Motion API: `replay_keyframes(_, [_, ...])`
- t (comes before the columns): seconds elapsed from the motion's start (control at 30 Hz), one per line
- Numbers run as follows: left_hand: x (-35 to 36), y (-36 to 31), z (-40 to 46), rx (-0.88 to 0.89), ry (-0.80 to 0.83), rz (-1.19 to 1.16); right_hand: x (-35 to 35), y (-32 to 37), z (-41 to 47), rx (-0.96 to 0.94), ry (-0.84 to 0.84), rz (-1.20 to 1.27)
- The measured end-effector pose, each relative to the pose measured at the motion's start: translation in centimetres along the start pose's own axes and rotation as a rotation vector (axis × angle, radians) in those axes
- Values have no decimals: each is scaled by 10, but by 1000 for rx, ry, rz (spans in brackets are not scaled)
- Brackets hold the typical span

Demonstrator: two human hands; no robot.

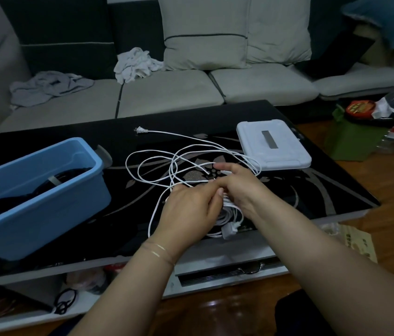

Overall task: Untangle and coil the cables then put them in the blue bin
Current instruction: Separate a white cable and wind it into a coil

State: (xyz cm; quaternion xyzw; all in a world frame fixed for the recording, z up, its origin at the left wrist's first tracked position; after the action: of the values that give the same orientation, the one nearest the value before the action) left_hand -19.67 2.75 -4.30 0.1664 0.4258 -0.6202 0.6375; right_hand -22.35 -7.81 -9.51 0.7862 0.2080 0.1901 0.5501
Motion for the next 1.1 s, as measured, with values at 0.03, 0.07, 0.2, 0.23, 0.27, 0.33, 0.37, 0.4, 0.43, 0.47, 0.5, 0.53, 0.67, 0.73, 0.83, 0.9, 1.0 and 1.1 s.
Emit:
replay_keyframes(0.03, [0,0,-1,-3,-8,7,0,-1,1,14,-6,17])
replay_keyframes(0.07, [0,1,0,-4,-21,17,1,-1,1,15,-13,32])
replay_keyframes(0.2, [-1,5,-1,15,-59,44,3,-7,4,80,-20,121])
replay_keyframes(0.23, [-1,5,-1,29,-62,58,5,-10,4,124,-8,157])
replay_keyframes(0.27, [-1,3,-2,45,-64,74,7,-14,5,168,10,189])
replay_keyframes(0.33, [-2,3,-2,51,-69,110,11,-20,4,220,47,223])
replay_keyframes(0.37, [-4,4,-2,45,-78,116,12,-19,3,217,65,240])
replay_keyframes(0.4, [-5,6,-3,28,-88,102,13,-17,2,192,79,262])
replay_keyframes(0.43, [-7,9,-2,1,-103,83,12,-12,2,149,83,284])
replay_keyframes(0.47, [-8,13,-2,-40,-115,53,12,-8,0,103,83,304])
replay_keyframes(0.5, [-8,18,-2,-95,-117,21,11,-4,-2,60,83,328])
replay_keyframes(0.53, [-5,25,-2,-166,-103,-22,11,0,-5,23,89,354])
replay_keyframes(0.67, [15,52,-4,-417,16,-270,12,13,-17,-144,90,362])
replay_keyframes(0.73, [18,57,-3,-459,31,-354,12,21,-23,-250,82,312])
replay_keyframes(0.83, [16,57,0,-456,21,-447,14,34,-33,-427,89,188])
replay_keyframes(0.9, [14,56,1,-467,21,-537,17,42,-38,-521,115,116])
replay_keyframes(1.0, [15,54,-2,-553,16,-757,22,51,-46,-634,164,-9])
replay_keyframes(1.1, [14,55,-5,-640,-30,-828,24,47,-46,-749,128,-309])
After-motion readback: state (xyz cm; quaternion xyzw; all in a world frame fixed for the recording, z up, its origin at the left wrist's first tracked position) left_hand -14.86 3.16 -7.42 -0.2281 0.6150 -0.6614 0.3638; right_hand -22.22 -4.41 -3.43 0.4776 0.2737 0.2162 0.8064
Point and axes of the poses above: each hand's wrist, its own z-axis towards the middle knuckle, its own x-axis out of the palm, y = z × x, the point moved 8 cm from there along z, towards the middle knuckle, and after that the axes turned 11 degrees about -y, right-handed, at the moved point
